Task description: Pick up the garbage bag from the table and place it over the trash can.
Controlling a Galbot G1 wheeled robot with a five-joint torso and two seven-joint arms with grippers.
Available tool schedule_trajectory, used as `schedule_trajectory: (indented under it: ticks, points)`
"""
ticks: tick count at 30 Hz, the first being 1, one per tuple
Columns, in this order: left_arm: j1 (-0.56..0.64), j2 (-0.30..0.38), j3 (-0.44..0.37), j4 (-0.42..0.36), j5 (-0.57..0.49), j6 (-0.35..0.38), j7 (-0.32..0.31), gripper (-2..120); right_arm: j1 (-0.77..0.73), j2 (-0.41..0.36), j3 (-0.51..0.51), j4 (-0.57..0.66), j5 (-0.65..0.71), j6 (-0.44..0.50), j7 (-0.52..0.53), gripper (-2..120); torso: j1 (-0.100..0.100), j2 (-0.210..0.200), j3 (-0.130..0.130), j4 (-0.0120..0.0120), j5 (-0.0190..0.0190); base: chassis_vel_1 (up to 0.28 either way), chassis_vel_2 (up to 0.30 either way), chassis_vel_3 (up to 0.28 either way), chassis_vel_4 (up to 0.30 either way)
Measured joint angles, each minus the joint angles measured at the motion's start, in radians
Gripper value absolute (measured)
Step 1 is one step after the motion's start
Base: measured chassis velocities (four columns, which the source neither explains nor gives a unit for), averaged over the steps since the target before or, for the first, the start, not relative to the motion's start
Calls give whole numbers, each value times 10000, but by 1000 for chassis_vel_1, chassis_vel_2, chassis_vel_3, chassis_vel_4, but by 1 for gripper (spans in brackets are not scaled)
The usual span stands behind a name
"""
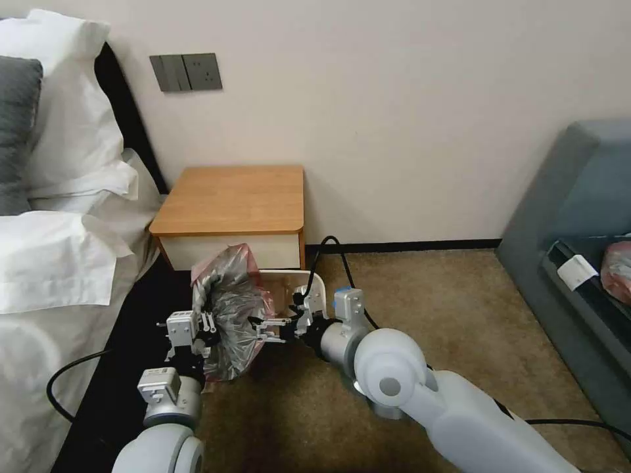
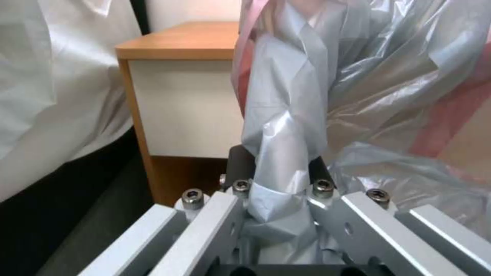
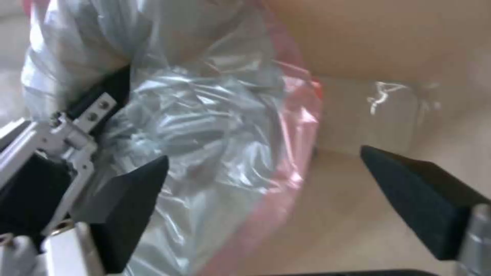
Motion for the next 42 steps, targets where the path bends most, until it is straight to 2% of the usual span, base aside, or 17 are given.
schedule_trajectory:
  ticks: [4,5,8,11,13,15,16,18,20,21,23,24,26,33,42]
  points:
    - [11,-7,33,-46,0,-8,4,5,-18,146,-72,-127,-272,62,-259,75,0,0,0,0,0,0,0,0,0]
    - [11,-7,33,-46,0,-8,4,5,-18,146,-72,-127,-272,62,-259,75,0,0,0,0,0,0,0,0,0]
    - [12,-3,29,-60,-3,-8,3,5,-73,167,-147,-160,-531,138,-416,61,0,0,0,-1,0,0,0,0,0]
    - [22,1,23,-84,-10,-8,4,5,-110,165,-166,-172,-688,174,-518,55,-1,0,0,-1,0,0,0,0,0]
    - [44,-6,32,-122,-19,-8,3,5,-164,162,-186,-204,-877,222,-625,43,0,0,0,-1,-1,0,0,0,0]
    - [46,-7,34,-127,-20,-8,4,5,-171,161,-191,-207,-906,227,-645,41,0,0,0,-1,0,0,0,0,0]
    - [51,-9,38,-159,-26,-8,3,5,-188,158,-216,-227,-1033,253,-721,33,0,0,0,-1,0,0,0,0,0]
    - [52,-9,38,-167,-28,-8,4,5,-191,158,-232,-235,-1090,277,-747,30,0,0,0,-1,0,0,0,0,0]
    - [55,-7,25,-185,-37,-8,2,5,-191,148,-263,-251,-1252,343,-833,18,0,0,0,-1,0,0,0,0,0]
    - [55,-7,25,-185,-37,-8,2,5,-191,148,-263,-251,-1252,343,-833,18,0,0,0,-1,0,0,0,0,0]
    - [55,-1,7,-190,-48,-8,-1,5,-184,146,-296,-259,-1340,396,-867,8,0,0,0,-1,0,0,0,0,0]
    - [55,-1,7,-190,-48,-8,-1,5,-184,146,-296,-259,-1340,396,-867,8,0,0,0,-1,0,0,0,0,0]
    - [52,2,-4,-195,-56,-4,-2,5,-164,146,-320,-266,-1399,429,-893,0,0,0,0,-1,0,0,0,0,0]
    - [24,-7,-65,-195,-89,8,-15,5,-174,118,-352,-289,-1646,586,-921,0,0,0,0,-1,0,0,0,0,0]
    - [-135,19,-543,-82,-403,49,-67,5,-654,-366,21,484,-2076,784,-911,0,0,0,0,-1,0,0,0,0,0]
